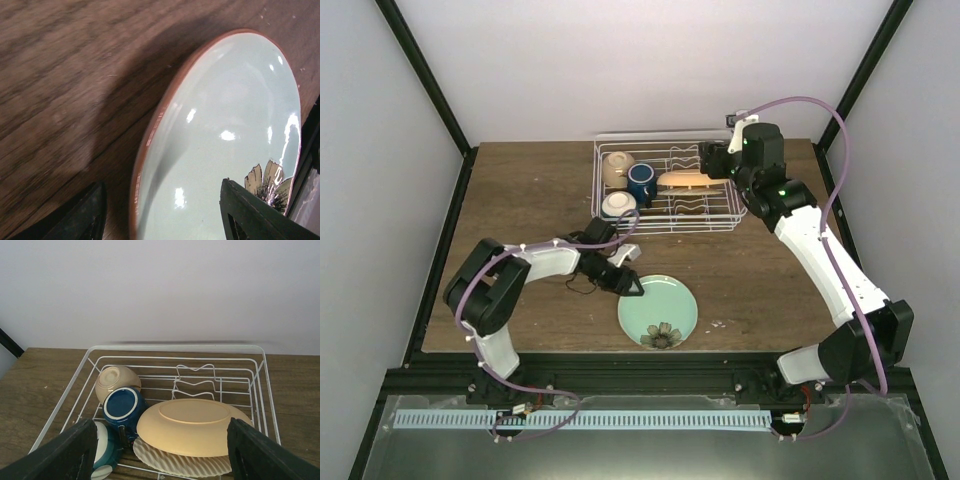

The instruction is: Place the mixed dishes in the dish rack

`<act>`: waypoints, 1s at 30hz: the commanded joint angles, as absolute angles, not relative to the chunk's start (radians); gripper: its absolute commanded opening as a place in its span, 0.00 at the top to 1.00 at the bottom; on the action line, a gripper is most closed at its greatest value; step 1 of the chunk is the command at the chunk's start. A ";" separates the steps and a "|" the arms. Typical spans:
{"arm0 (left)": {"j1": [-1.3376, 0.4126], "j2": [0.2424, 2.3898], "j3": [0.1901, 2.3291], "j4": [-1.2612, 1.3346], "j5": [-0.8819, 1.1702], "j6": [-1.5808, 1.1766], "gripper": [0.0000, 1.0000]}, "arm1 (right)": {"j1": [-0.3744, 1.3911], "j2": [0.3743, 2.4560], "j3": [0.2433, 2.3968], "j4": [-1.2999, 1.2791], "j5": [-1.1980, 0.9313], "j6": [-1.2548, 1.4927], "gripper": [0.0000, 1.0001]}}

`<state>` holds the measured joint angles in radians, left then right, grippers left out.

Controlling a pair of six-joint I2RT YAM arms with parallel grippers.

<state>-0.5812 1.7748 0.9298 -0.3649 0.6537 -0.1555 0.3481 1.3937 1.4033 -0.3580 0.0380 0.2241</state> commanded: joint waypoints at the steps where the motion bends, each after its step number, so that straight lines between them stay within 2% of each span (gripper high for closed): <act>1: -0.618 1.832 0.933 -0.386 0.647 -0.144 0.52 | 0.343 1.380 1.404 -0.357 0.042 0.204 0.28; 6: -0.627 1.838 0.932 -0.387 0.646 -0.142 0.83 | 0.343 1.378 1.397 -0.365 0.043 0.198 0.28; 8: -0.628 1.832 0.931 -0.392 0.644 -0.143 0.92 | 0.342 1.375 1.392 -0.364 0.043 0.195 0.28; 11: -0.628 1.818 0.931 -0.398 0.643 -0.138 0.98 | 0.342 1.373 1.388 -0.365 0.041 0.189 0.28; 21: -0.620 1.666 0.967 -0.466 0.679 -0.123 1.00 | 0.327 1.383 1.394 -0.386 -0.086 0.183 0.24; 25: -0.509 1.502 1.005 -0.491 0.715 -0.177 1.00 | 0.255 1.385 1.362 -0.362 -0.318 0.225 0.23; 30: -0.398 1.402 1.057 -0.528 0.752 -0.184 1.00 | 0.193 1.406 1.298 -0.304 -0.537 0.254 0.20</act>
<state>-0.4541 1.4883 0.9714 -0.5339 0.6575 -0.1608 0.2302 1.3937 1.3354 -0.3431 -0.3080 0.2234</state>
